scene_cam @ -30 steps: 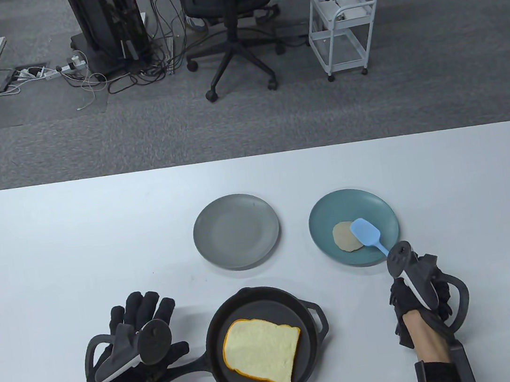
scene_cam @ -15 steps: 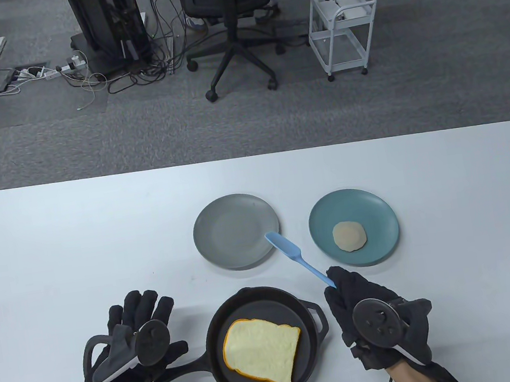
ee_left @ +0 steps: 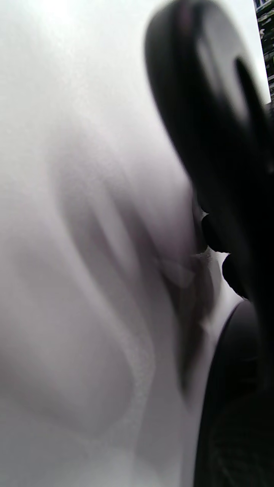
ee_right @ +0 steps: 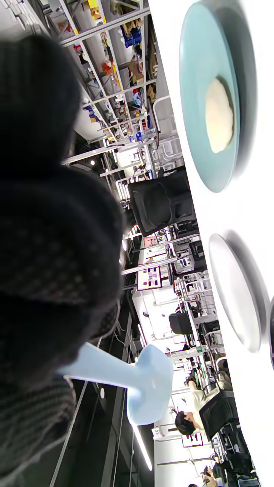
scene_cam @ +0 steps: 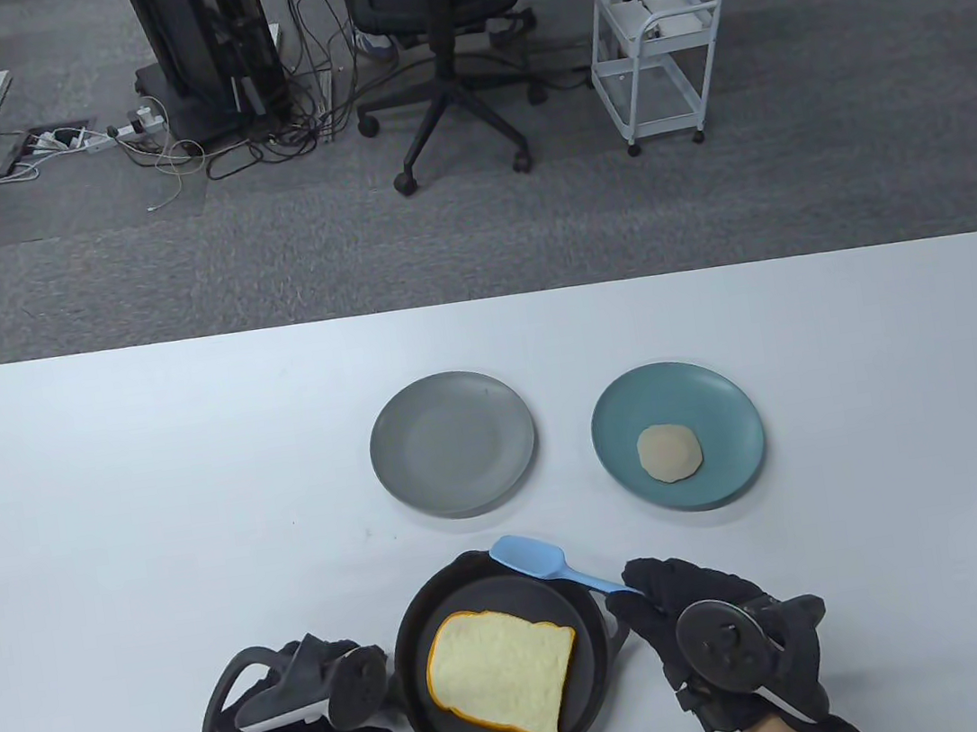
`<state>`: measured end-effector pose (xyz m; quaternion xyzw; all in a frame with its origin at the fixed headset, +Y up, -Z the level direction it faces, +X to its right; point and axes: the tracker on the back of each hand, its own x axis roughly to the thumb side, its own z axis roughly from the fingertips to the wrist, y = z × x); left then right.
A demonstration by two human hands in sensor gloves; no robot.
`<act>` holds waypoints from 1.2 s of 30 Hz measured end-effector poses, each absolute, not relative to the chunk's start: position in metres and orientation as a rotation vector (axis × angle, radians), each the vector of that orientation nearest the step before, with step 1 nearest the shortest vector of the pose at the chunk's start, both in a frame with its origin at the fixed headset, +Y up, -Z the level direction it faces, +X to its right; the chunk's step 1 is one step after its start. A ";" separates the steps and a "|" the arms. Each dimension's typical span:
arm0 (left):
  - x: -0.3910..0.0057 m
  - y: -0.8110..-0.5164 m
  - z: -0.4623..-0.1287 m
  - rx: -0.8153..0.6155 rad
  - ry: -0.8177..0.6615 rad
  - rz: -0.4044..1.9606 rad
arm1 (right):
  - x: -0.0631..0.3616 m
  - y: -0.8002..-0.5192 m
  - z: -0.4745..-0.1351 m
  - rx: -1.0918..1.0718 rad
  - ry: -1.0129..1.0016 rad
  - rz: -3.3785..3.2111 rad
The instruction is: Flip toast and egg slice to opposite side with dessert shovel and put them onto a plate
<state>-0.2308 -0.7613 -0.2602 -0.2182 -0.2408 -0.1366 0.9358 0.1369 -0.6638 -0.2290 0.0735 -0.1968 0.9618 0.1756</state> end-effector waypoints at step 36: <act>-0.239 -0.723 -0.255 0.007 -0.214 -0.085 | 0.127 -0.670 -0.230 0.217 -0.477 3.030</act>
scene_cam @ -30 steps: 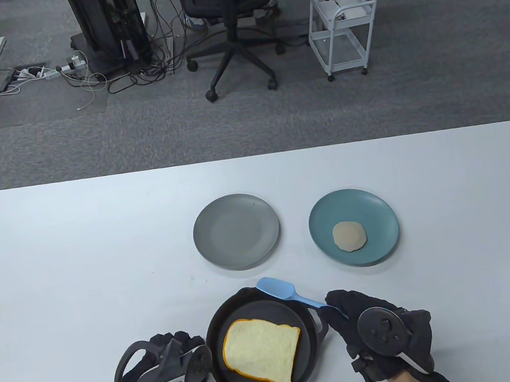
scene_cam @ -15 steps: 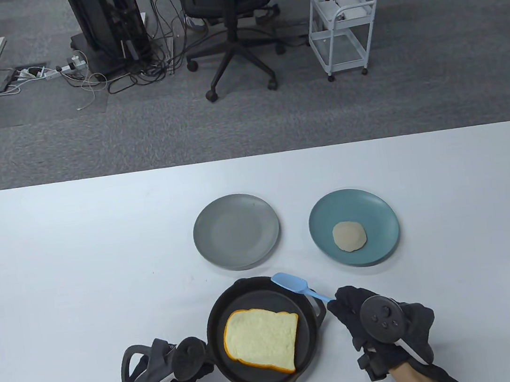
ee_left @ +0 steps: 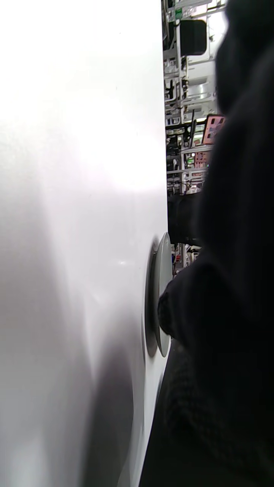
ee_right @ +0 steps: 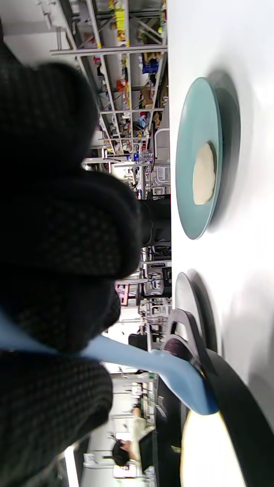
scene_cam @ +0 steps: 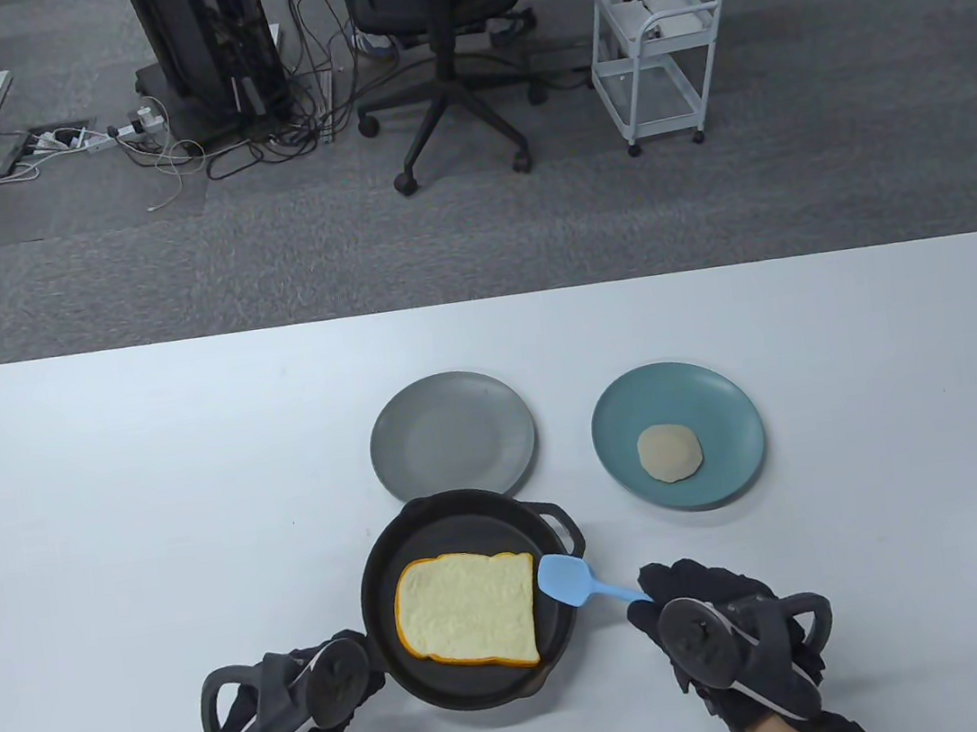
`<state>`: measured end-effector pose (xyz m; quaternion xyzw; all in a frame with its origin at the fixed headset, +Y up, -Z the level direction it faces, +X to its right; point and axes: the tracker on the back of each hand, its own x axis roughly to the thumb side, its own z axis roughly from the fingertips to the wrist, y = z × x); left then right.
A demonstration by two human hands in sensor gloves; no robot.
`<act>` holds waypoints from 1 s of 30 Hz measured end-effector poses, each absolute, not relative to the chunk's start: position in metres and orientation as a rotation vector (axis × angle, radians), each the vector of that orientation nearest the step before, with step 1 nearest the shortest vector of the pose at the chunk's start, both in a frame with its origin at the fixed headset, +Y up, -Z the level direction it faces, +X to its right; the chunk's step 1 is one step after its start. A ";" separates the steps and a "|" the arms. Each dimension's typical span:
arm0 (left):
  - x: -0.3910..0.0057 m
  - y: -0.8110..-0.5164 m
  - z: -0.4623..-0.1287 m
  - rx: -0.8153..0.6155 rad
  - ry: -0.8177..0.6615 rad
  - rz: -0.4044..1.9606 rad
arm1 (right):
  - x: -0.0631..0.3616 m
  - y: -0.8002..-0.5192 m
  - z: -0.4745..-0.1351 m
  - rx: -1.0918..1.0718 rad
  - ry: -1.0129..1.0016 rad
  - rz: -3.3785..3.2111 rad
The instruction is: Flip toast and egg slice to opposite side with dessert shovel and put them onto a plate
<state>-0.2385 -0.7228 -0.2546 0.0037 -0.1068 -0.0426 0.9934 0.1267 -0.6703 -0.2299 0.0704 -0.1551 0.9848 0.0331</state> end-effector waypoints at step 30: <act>-0.230 -0.727 -0.251 -0.070 -0.258 0.111 | 0.152 -0.714 -0.262 0.042 0.106 2.359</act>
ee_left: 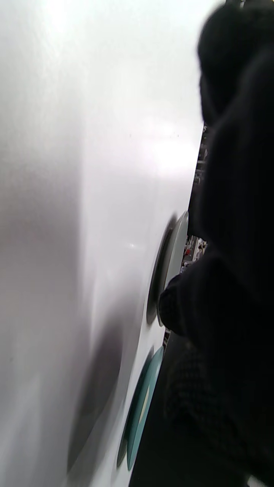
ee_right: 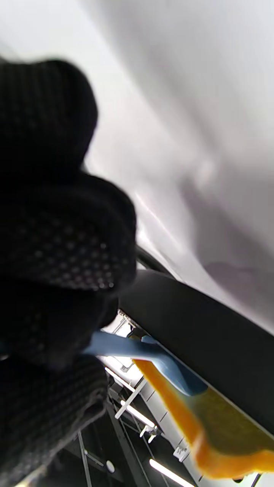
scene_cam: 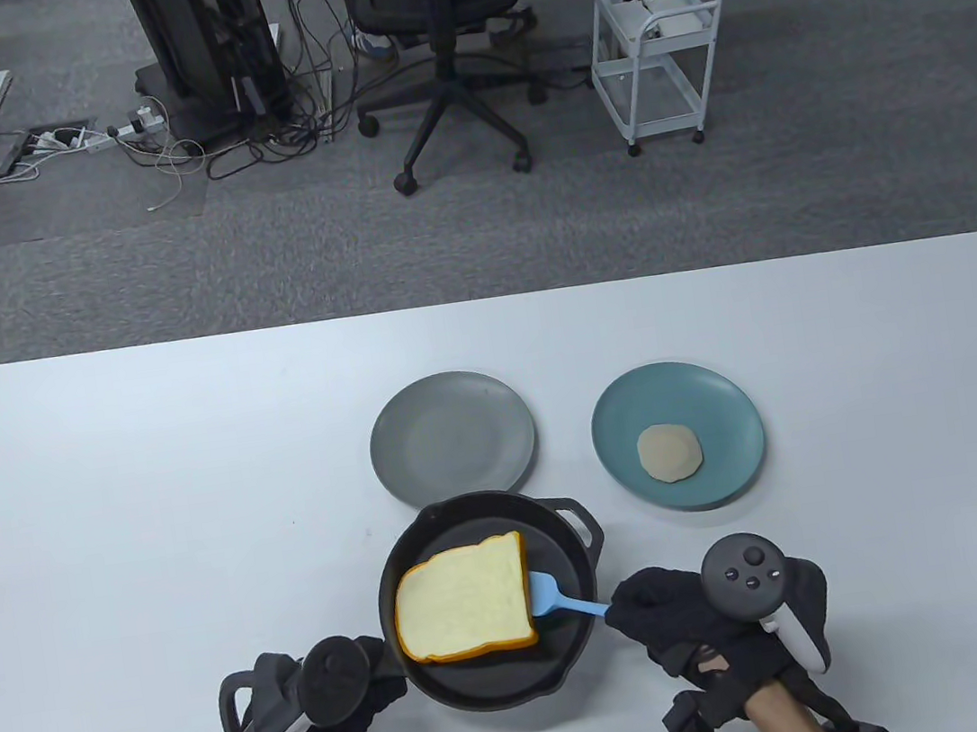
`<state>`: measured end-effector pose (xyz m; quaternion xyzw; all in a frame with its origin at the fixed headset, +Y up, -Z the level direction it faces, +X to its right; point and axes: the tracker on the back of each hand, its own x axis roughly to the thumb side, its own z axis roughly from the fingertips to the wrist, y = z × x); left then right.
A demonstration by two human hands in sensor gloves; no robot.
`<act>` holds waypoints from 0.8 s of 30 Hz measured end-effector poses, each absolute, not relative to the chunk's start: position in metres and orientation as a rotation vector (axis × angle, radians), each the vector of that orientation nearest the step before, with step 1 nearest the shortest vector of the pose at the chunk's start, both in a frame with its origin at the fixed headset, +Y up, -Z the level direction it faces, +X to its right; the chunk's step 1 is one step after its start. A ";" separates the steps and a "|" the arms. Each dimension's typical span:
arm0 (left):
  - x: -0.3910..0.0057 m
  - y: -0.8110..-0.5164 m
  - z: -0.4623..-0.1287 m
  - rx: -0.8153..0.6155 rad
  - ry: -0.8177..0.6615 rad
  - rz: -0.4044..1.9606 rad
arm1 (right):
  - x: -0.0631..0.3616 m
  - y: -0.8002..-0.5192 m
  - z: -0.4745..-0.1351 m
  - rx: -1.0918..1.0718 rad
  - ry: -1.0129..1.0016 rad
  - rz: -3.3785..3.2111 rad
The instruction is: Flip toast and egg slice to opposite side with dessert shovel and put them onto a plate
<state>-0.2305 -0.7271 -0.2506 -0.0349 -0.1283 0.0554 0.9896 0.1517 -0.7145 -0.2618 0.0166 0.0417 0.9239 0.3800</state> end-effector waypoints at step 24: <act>-0.224 -0.727 -0.247 -0.128 -0.334 0.000 | 0.152 -0.709 -0.257 0.023 0.079 2.372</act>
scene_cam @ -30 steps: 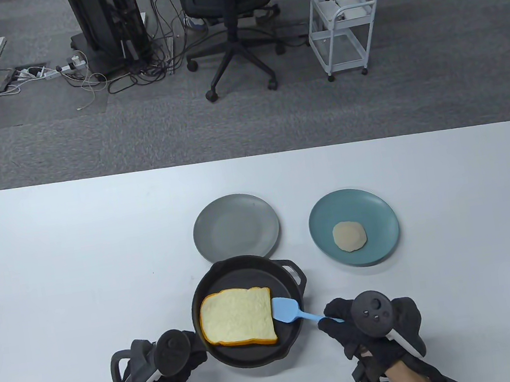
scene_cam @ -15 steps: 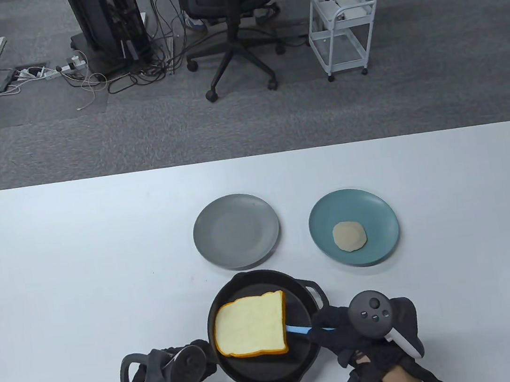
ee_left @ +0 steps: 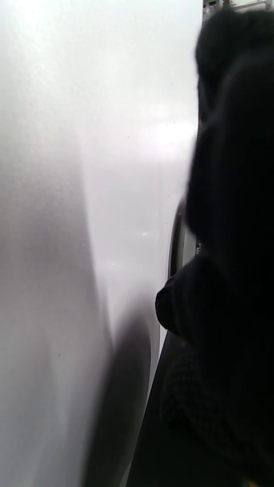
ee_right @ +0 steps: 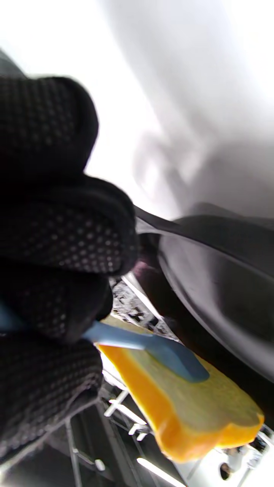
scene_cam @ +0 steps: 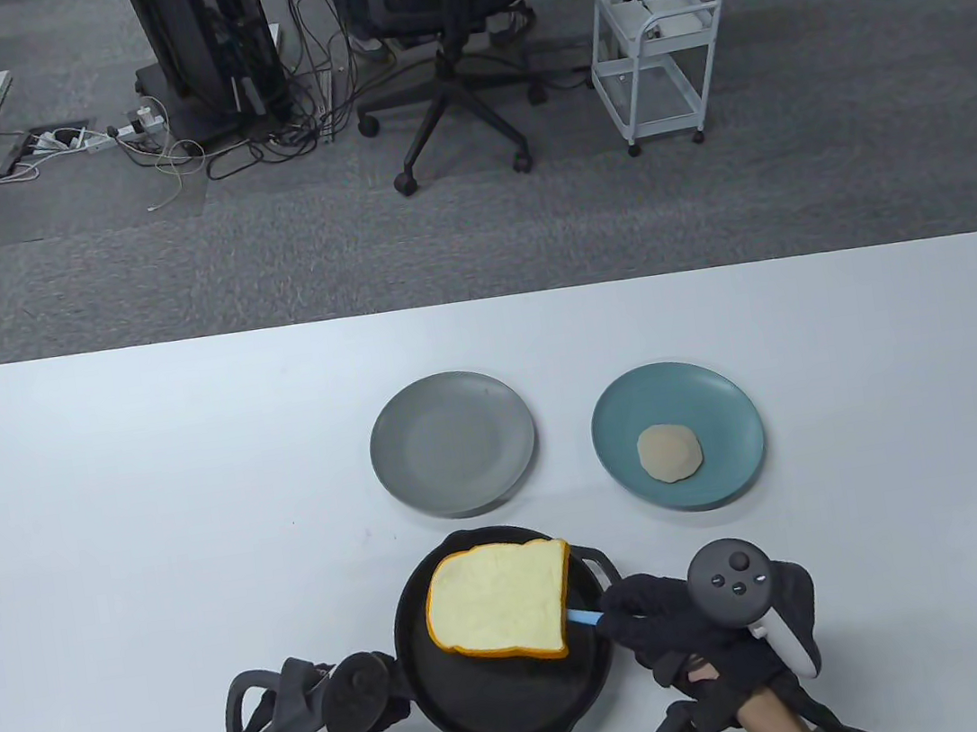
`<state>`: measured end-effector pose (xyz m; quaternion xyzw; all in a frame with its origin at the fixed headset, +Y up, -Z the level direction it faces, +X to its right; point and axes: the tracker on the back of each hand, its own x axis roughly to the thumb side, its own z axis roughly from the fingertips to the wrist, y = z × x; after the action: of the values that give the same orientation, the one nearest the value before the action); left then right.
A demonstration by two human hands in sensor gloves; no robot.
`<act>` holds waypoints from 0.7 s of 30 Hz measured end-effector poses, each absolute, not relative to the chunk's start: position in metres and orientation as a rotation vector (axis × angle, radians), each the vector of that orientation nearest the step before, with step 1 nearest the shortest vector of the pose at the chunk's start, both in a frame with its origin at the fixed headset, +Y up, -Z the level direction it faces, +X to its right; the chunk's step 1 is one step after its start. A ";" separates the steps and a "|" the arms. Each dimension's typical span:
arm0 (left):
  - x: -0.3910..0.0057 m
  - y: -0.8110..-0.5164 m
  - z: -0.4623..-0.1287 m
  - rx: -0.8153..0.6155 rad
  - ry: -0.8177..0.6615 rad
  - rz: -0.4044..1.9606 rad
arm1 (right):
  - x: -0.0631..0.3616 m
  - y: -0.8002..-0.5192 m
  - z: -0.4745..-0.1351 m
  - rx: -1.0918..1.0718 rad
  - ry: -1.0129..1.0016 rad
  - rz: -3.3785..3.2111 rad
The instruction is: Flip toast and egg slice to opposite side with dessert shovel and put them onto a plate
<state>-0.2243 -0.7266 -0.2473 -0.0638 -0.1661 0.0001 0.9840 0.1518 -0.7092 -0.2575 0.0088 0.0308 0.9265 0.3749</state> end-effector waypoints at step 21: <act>-0.229 -0.726 -0.249 -0.133 -0.321 0.067 | 0.125 -0.695 -0.238 0.309 -0.530 2.732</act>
<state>-0.2295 -0.7258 -0.2493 -0.0662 -0.1599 0.0333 0.9843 0.1255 -0.6955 -0.2379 0.1087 -0.1867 0.9614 0.1702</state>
